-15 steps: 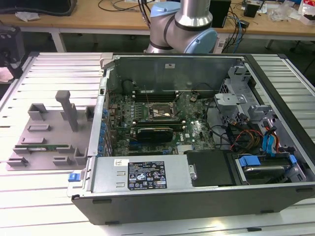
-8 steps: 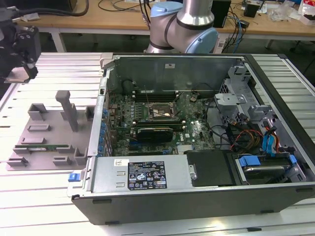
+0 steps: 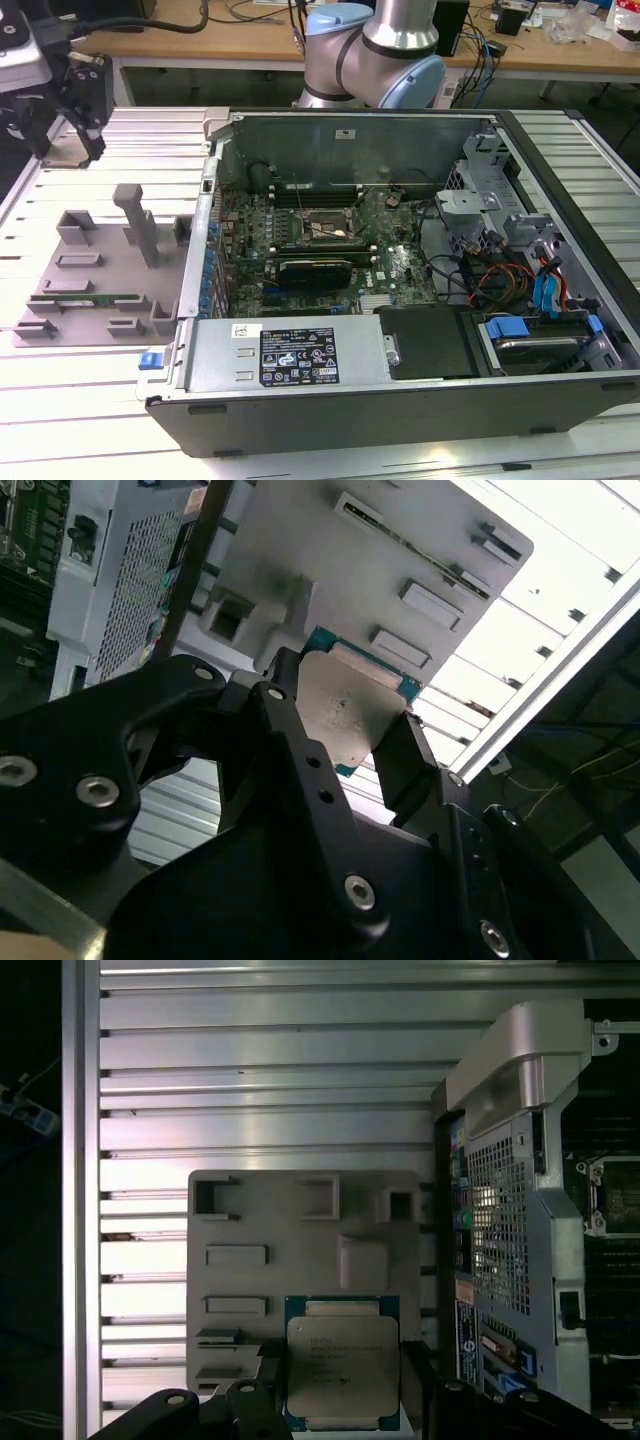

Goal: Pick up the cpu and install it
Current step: 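Pick up the cpu and move it towards the insertion slot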

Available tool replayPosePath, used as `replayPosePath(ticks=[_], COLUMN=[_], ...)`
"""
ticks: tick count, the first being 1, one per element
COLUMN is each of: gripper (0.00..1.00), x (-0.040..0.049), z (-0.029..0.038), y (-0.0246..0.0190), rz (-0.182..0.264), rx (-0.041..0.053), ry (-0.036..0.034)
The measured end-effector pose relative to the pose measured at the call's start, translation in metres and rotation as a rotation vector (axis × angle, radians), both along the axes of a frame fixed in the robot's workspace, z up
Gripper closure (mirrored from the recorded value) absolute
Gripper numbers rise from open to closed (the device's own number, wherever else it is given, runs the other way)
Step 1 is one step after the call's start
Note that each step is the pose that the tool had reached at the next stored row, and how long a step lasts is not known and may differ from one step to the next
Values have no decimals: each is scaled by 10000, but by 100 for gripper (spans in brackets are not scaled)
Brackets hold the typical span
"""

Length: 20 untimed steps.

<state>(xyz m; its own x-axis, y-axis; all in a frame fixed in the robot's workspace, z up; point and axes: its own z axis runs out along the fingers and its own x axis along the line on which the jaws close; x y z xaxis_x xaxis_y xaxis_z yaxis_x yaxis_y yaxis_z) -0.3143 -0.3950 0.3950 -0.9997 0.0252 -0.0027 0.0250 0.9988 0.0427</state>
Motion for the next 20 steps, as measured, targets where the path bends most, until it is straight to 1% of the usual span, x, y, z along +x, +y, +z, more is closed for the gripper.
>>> replayPosePath(ticks=[4,6,8,9,11,12,13,16,20], gripper=[45,45,45,45,45,45,45,45,45], x=[236,291,366,423,495,567,610,693,824], z=[0,0,0,0,0,0,0,0,0], y=[0,0,0,0,0,0,0,0,0], rz=[-1,1,-1,-1,0,0,-1,-1,-1], rx=[1,0,0,0,0,0,0,0,0], ry=[0,0,1,0,0,0,0,0,0])
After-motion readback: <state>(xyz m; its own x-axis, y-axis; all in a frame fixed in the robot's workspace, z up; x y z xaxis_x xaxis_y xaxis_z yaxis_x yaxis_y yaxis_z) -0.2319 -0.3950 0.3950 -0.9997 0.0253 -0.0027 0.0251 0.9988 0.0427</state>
